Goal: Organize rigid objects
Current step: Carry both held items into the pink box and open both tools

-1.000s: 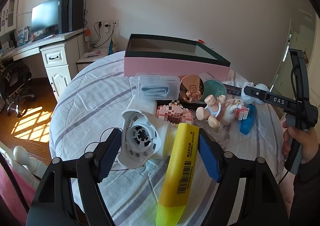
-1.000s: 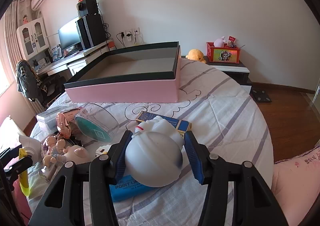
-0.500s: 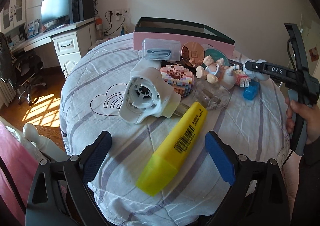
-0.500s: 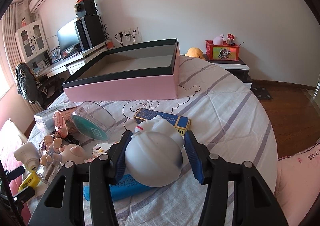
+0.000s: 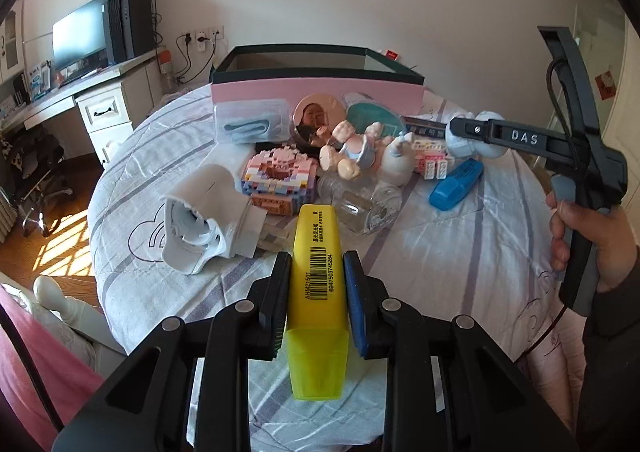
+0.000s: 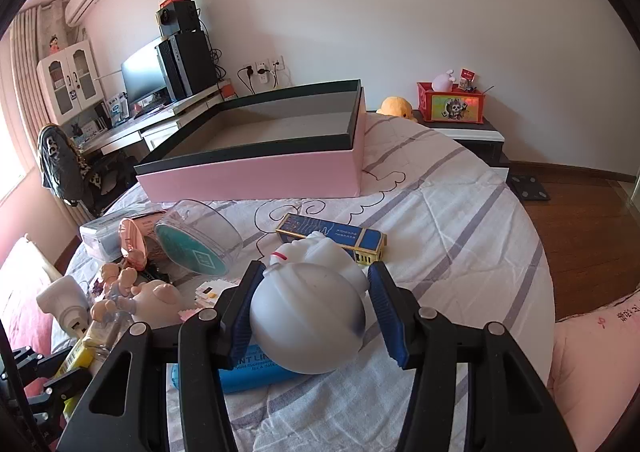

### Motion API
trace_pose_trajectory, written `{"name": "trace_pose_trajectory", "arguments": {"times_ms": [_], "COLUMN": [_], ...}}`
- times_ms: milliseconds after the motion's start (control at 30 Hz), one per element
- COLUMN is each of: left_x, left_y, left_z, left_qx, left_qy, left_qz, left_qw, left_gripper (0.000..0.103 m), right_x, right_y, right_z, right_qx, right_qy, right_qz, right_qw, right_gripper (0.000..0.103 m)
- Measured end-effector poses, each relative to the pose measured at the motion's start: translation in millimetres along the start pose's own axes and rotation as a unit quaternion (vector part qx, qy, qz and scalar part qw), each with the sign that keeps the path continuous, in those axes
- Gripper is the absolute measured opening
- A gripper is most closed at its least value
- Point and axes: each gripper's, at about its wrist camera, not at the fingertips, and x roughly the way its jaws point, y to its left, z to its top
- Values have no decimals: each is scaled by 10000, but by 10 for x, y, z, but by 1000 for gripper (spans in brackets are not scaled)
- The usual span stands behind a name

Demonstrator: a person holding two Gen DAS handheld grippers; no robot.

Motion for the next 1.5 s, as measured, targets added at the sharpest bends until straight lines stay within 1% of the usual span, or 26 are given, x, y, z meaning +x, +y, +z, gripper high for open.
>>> {"name": "trace_pose_trajectory", "arguments": {"times_ms": [67, 133, 267, 367, 433, 467, 500, 533, 600, 667, 733, 800, 867, 967, 1033, 1067, 1100, 1133, 1200, 1233, 1267, 1300, 1367, 1500], "left_x": [-49, -84, -50, 94, 246, 338, 451, 552, 808, 1055, 1281, 1490, 1672, 1804, 1834, 1851, 1848, 1836, 1724, 1637, 1538, 1429, 1217, 740], "left_y": [-42, -56, -90, -88, -73, -53, -28, 4, 48, 142, 254, 369, 466, 553, 576, 592, 604, 623, 637, 629, 623, 604, 571, 469], "left_z": [98, 244, 655, 1007, 1256, 1390, 1522, 1633, 1838, 2004, 2129, 2209, 2251, 2299, 2313, 2326, 2331, 2345, 2317, 2301, 2292, 2263, 2210, 2048], "left_qx": [53, 22, 175, 251, 328, 367, 405, 381, 465, 423, 355, 270, 147, 36, -24, -55, -105, -151, -226, -235, -237, -224, -204, -188], "left_qy": [-117, -248, -516, -601, -600, -577, -491, -481, -309, -97, 73, 299, 587, 796, 834, 840, 852, 817, 643, 494, 294, 144, -86, -595], "left_qz": [-1, -103, -41, 17, 60, 23, -22, 34, 155, 145, 265, 302, 223, 215, 312, 355, 393, 369, 246, 257, 259, 247, 214, 284], "left_qw": [9999, 9996, 9985, 9979, 9976, 9977, 9980, 9981, 9983, 9990, 9990, 9987, 9979, 9966, 9960, 9958, 9955, 9959, 9974, 9982, 9990, 9993, 9995, 9976], "left_gripper": [26, 26, 26, 26, 26, 26, 26, 26, 26, 26, 26, 26, 26, 26, 27, 31, 38, 44, 76, 80, 82, 87, 94, 95], "right_x": [-58, -115, -202, -205, -158, -114, -62, 9, 200, 443, 674, 910, 1148, 1437, 1565, 1595, 1621, 1604, 1513, 1438, 1340, 1228, 974, 401], "right_y": [-3, 6, 45, 75, 100, 115, 131, 152, 205, 234, 283, 342, 376, 390, 383, 377, 363, 345, 333, 347, 361, 393, 424, 508], "right_z": [3, 28, 177, 360, 513, 600, 686, 776, 944, 1103, 1229, 1318, 1364, 1351, 1322, 1297, 1281, 1266, 1259, 1261, 1262, 1270, 1267, 1187], "right_qx": [16, 21, -68, -165, -245, -289, -323, -357, -439, -435, -446, -487, -505, -517, -445, -399, -356, -295, -222, -204, -200, -228, -215, -255], "right_qy": [-66, -137, -261, -333, -384, -385, -384, -364, -258, -89, 50, 235, 434, 698, 845, 889, 944, 903, 788, 722, 602, 449, 181, -290], "right_qz": [58, 102, 149, 174, 150, 145, 170, 204, 197, 290, 309, 308, 330, 271, 282, 286, 284, 276, 246, 254, 158, -13, 40, -175], "right_qw": [10000, 9999, 9995, 9992, 9988, 9987, 9986, 9985, 9985, 9986, 9985, 9981, 9972, 9959, 9950, 9948, 9945, 9951, 9963, 9969, 9979, 9987, 9996, 9991], "right_gripper": [54, 54, 54, 54, 54, 54, 54, 54, 54, 54, 54, 54, 54, 54, 55, 55, 55, 55, 63, 65, 80, 84, 84, 86]}}
